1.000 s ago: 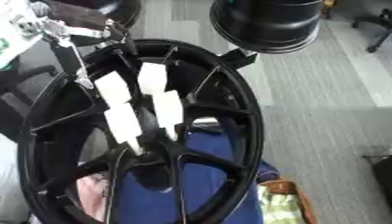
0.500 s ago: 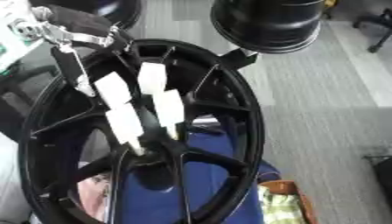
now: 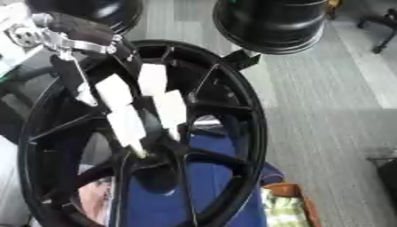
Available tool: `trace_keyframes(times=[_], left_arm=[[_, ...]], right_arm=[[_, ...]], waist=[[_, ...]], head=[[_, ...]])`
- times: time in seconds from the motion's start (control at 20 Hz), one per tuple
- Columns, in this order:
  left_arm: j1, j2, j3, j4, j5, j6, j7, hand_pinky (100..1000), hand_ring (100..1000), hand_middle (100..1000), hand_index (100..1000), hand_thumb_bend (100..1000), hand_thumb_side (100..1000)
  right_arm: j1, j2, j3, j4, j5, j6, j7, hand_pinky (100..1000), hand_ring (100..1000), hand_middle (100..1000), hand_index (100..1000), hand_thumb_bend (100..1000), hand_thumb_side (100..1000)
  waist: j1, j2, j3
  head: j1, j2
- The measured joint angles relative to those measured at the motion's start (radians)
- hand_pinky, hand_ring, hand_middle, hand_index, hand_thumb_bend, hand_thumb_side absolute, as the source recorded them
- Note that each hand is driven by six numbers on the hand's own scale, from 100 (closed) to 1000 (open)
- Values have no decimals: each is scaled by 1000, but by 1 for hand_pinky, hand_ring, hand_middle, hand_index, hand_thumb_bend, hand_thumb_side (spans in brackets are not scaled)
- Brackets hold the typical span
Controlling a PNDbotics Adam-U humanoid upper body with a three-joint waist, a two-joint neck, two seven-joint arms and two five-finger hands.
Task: Pull the pin out of the wheel hub.
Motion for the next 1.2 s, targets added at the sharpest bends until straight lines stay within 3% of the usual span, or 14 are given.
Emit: trace_keyframes(times=[0.95, 1.2], left_arm=[[-22, 89, -31, -209, 147, 143, -143, 767, 789, 730, 854, 610, 403], [-22, 92, -30, -226, 130, 162, -161, 745, 768, 710, 830, 537, 356]], right_arm=[[44, 0, 5, 0, 5, -1, -17, 892, 882, 830, 879, 100, 103], [49, 0, 5, 0, 0, -6, -24, 892, 882, 830, 880, 100, 103]], waist=[[9, -1, 16], [9, -1, 17]], head=[[-23, -7], [-23, -8]])
